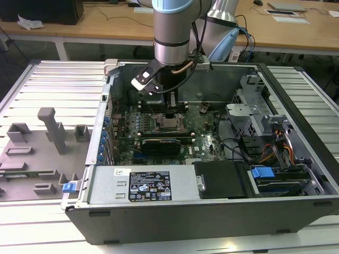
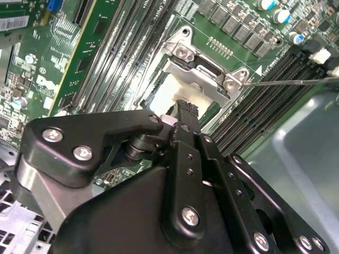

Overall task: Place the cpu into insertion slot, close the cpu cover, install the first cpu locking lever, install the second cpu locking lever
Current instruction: 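Close the cpu cover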

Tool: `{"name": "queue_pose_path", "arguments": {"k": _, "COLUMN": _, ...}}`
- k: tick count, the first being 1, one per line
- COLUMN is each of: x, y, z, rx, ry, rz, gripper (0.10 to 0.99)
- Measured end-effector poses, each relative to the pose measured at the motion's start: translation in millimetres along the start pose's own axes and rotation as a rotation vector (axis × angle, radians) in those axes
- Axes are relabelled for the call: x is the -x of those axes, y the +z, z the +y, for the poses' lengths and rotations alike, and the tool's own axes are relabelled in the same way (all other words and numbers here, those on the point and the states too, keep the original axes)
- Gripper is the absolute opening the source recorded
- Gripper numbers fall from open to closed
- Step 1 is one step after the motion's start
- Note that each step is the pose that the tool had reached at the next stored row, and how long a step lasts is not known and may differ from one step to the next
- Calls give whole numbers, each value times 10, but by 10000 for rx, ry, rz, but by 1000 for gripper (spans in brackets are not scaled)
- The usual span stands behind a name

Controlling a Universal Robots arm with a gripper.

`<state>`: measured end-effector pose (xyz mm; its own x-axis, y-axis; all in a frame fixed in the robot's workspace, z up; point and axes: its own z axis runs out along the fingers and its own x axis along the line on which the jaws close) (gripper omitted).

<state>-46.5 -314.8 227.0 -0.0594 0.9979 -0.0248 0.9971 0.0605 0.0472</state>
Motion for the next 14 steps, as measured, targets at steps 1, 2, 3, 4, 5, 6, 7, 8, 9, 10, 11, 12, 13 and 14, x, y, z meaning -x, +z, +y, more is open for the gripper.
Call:
{"name": "queue_pose_path", "arguments": {"k": 1, "x": 0, "y": 0, "z": 0, "rx": 3, "ry": -155, "rz": -13, "gripper": 106}}
{"name": "queue_pose_path", "arguments": {"k": 2, "x": 0, "y": 0, "z": 0, "rx": 5, "ry": -283, "rz": -22, "gripper": 106}}
{"name": "queue_pose_path", "arguments": {"k": 3, "x": 0, "y": 0, "z": 0, "rx": 8, "ry": -445, "rz": -32, "gripper": 106}}
{"name": "queue_pose_path", "arguments": {"k": 4, "x": 0, "y": 0, "z": 0, "rx": 11, "ry": -584, "rz": -39, "gripper": 106}}
{"name": "queue_pose_path", "arguments": {"k": 5, "x": 0, "y": 0, "z": 0, "rx": 14, "ry": -775, "rz": -49, "gripper": 106}}
{"name": "queue_pose_path", "arguments": {"k": 6, "x": 0, "y": 0, "z": 0, "rx": 17, "ry": -909, "rz": -57, "gripper": 106}}
{"name": "queue_pose_path", "arguments": {"k": 7, "x": 0, "y": 1, "z": 0, "rx": 21, "ry": -1134, "rz": -72, "gripper": 106}}
{"name": "queue_pose_path", "arguments": {"k": 8, "x": 0, "y": 1, "z": 0, "rx": 24, "ry": -1317, "rz": -91, "gripper": 106}}
{"name": "queue_pose_path", "arguments": {"k": 9, "x": 0, "y": 0, "z": 0, "rx": 28, "ry": -1646, "rz": -124, "gripper": 106}}
{"name": "queue_pose_path", "arguments": {"k": 10, "x": 0, "y": 0, "z": 0, "rx": 31, "ry": -1850, "rz": -142, "gripper": 106}}
{"name": "queue_pose_path", "arguments": {"k": 11, "x": 0, "y": 0, "z": 0, "rx": 33, "ry": -1981, "rz": -153, "gripper": 106}}
{"name": "queue_pose_path", "arguments": {"k": 12, "x": 0, "y": 0, "z": 0, "rx": 36, "ry": -2120, "rz": -165, "gripper": 106}}
{"name": "queue_pose_path", "arguments": {"k": 13, "x": 0, "y": 0, "z": 0, "rx": 38, "ry": -2263, "rz": -177, "gripper": 106}}
{"name": "queue_pose_path", "arguments": {"k": 14, "x": 0, "y": 0, "z": 0, "rx": 40, "ry": -2394, "rz": -188, "gripper": 106}}
